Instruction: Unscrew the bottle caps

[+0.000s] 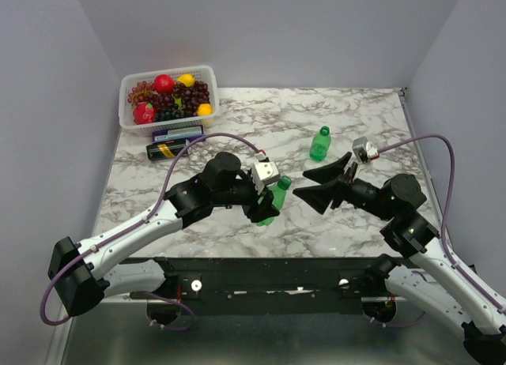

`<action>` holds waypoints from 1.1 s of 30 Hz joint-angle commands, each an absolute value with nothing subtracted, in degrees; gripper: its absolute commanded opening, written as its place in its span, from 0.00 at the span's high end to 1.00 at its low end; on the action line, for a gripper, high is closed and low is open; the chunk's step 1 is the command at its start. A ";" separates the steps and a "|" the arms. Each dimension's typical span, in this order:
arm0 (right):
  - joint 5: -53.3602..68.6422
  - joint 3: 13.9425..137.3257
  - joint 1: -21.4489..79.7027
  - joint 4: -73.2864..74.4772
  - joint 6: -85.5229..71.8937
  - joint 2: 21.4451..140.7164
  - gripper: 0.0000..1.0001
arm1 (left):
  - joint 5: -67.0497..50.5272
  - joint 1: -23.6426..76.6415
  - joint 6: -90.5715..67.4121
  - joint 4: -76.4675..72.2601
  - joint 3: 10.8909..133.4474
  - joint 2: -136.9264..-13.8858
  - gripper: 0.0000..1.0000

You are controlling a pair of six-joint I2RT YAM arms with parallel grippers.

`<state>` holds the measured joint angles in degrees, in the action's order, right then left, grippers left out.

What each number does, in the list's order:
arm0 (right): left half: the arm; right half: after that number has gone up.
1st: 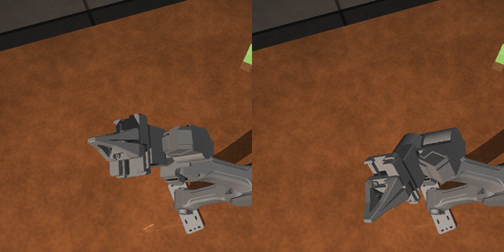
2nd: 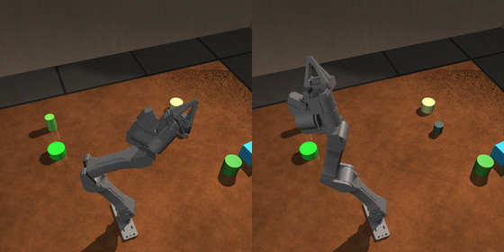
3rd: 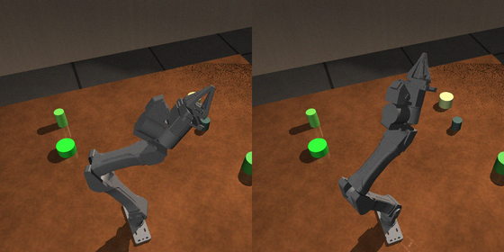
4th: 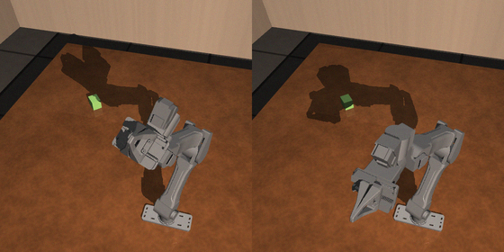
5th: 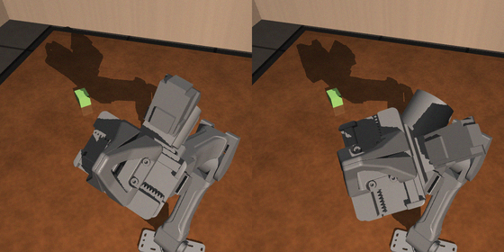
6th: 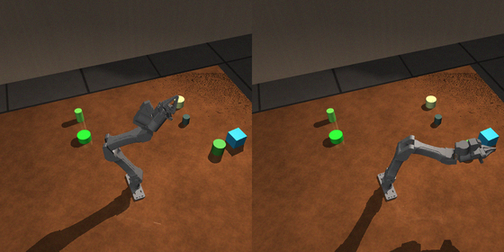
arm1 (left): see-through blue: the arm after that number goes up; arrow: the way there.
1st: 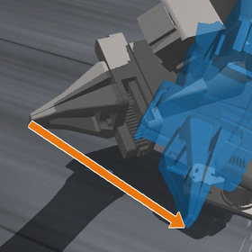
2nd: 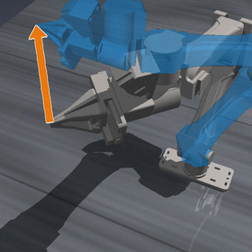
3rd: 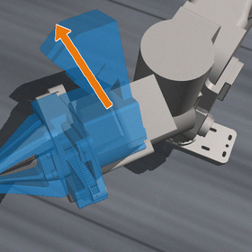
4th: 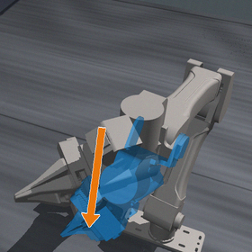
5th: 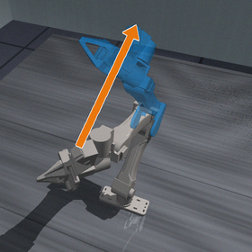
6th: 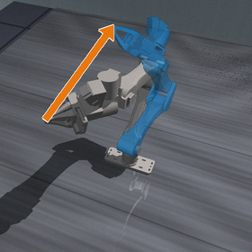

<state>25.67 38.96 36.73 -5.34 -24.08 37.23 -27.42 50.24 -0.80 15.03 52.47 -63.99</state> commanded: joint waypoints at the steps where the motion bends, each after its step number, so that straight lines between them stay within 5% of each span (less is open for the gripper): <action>1: 16.27 37.97 38.58 -7.63 -32.25 39.36 0.24 | -14.33 50.27 -1.58 16.17 54.49 -62.40 0.76; 12: -9.04 43.68 52.73 -3.96 -31.64 48.95 0.28 | -10.81 50.89 -1.41 16.61 54.32 -63.72 0.76; 33: -5.01 44.56 53.09 -8.88 -31.47 53.08 0.35 | -10.46 51.59 -1.14 17.05 54.67 -64.86 0.76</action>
